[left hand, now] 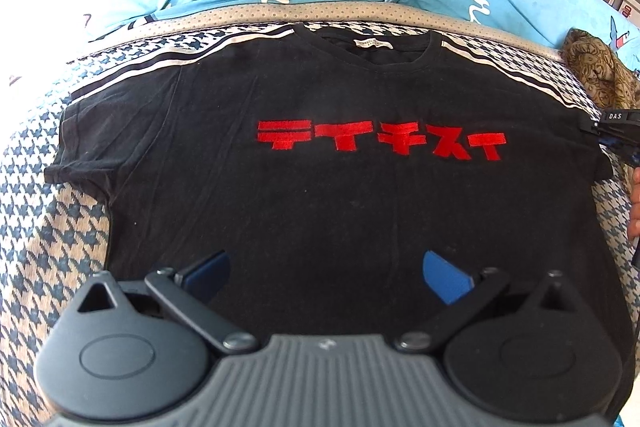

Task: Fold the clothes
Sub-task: 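Grasp the T-shirt's side edge with the right gripper and lift it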

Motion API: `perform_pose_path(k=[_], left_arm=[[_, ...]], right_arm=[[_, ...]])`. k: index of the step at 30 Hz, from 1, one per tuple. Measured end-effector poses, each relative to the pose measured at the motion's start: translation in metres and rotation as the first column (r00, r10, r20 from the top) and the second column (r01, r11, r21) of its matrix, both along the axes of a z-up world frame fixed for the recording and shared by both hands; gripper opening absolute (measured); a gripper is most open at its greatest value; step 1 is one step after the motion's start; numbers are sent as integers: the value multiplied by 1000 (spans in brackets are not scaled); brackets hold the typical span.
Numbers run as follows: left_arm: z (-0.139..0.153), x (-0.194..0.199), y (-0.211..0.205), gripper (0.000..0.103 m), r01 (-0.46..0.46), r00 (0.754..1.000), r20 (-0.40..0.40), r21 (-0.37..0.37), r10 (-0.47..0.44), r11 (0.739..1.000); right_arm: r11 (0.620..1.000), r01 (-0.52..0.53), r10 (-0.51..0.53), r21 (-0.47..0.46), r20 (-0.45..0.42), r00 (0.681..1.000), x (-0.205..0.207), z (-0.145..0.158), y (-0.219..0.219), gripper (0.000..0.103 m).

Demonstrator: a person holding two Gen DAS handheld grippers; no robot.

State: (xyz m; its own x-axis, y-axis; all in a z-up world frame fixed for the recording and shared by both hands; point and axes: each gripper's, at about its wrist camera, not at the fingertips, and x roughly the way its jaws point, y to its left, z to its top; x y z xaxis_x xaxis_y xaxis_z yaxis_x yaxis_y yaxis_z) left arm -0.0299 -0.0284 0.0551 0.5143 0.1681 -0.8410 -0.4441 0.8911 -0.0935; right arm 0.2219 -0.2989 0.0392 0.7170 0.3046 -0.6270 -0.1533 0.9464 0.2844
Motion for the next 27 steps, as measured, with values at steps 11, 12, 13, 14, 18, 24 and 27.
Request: perform_pose_path(k=[11, 12, 13, 14, 18, 24, 27], left_arm=[[-3, 3, -4, 103, 15, 1000, -10, 3, -15, 1000], [-3, 2, -4, 103, 16, 1000, -10, 5, -16, 1000], [-2, 2, -5, 103, 17, 1000, -9, 8, -17, 1000], [-2, 2, -5, 103, 17, 1000, -9, 8, -17, 1000], [-3, 3, -4, 103, 13, 1000, -11, 3, -13, 1000], [-2, 3, -2, 103, 10, 1000, -8, 0, -10, 1000], [-1, 1, -1, 103, 2, 1000, 0, -8, -2, 1000]], right_arm=[[1000, 8, -7, -12, 98, 995, 2, 12, 11, 6], [1000, 16, -14, -21, 80, 997, 4, 8, 11, 6], [1000, 24, -23, -16, 50, 998, 6, 4, 9, 8], [999, 32, -32, 0, 24, 999, 8, 1, 6, 8], [993, 68, -66, 96, -18, 998, 10, 1, -10, 28], [994, 65, -63, 88, -25, 998, 4, 2, -19, 40], [995, 46, -43, 84, -38, 998, 0, 3, -24, 40]])
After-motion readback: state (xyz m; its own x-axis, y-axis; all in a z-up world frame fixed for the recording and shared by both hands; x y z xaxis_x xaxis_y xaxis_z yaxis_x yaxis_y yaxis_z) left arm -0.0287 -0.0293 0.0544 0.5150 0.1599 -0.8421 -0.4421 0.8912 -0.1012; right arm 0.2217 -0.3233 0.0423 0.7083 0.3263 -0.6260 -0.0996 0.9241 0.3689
